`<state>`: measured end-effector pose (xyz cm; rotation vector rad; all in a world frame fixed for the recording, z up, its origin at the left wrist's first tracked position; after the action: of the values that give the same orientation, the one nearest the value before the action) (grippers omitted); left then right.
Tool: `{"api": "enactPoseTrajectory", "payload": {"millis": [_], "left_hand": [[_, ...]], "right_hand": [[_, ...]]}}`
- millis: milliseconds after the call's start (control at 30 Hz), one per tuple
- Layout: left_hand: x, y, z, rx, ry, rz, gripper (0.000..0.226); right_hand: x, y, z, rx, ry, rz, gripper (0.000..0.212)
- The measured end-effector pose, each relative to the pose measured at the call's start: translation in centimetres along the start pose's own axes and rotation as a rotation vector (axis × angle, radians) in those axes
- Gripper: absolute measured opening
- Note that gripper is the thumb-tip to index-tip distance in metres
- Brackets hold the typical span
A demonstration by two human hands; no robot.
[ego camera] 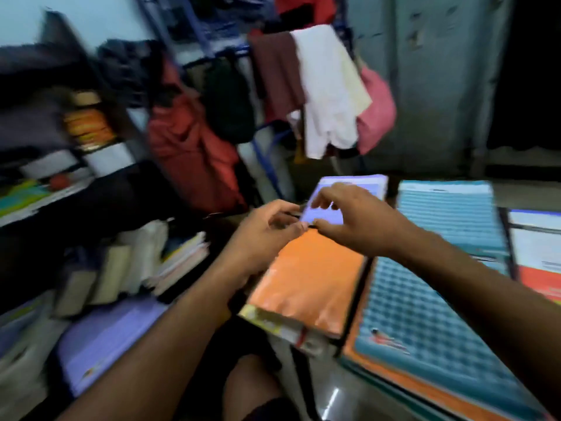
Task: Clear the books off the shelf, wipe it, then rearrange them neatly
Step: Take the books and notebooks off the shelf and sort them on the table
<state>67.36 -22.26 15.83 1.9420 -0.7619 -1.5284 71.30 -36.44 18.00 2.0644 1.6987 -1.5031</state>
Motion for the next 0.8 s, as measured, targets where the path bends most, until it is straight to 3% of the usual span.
{"api": "enactPoseTrajectory", "payload": {"millis": [100,167,233,300,400,467,533,667,733,800], "left_hand": [[-7.3,-5.5,5.3,-0.076,0.110,0.003,0.023],[-11.5,-9.4,8.7,-0.133,0.138,0.072,0.024],[-15.7,-13.5,11.8,-0.180,0.211,0.143,0.025],[-19.2,-16.9,13.9,-0.222,0.338,0.180,0.027],[-23.7,-22.6,16.0,-0.284,0.548,0.088,0.039],[-25.2,-26.5,17.1,-0.335,0.632,-0.076,0.049],[-25.2,-30.5,17.9,-0.390,0.642,-0.198,0.058],[-24.0,-33.1,18.1,-0.375,0.640,-0.271,0.079],[-23.5,-34.1,17.5,-0.361,0.618,-0.298,0.085],[-23.0,-33.9,17.4,-0.349,0.572,-0.342,0.089]], "right_hand": [[7.9,-7.5,-2.8,-0.113,-0.189,0.020,0.039],[12.4,-11.5,-4.9,-0.150,-0.278,-0.030,0.033],[16.5,-16.2,-7.0,-0.191,-0.310,-0.092,0.025],[19.9,-18.9,-8.7,-0.158,-0.307,-0.106,0.032],[24.4,-19.8,-10.6,-0.015,-0.288,-0.058,0.063],[26.8,-18.7,-11.5,0.092,-0.268,-0.114,0.063],[28.4,-18.6,-11.9,0.109,-0.210,-0.068,0.051],[29.2,-21.7,-12.2,-0.091,-0.086,0.044,0.046],[29.5,-20.7,-13.0,-0.035,-0.003,-0.064,0.048],[29.1,-17.3,-13.8,0.153,0.119,-0.236,0.054]]}}
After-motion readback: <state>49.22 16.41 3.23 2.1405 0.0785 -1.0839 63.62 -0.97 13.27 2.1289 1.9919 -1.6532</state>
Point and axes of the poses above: each hand's wrist, its own z-axis away from the middle knuckle, its own x-axis out of the palm, y = z × x, the point moved 10 cm from there along -z, towards the middle knuckle, and after that the axes turned 7 degrees about -z, right-handed, at the moved point
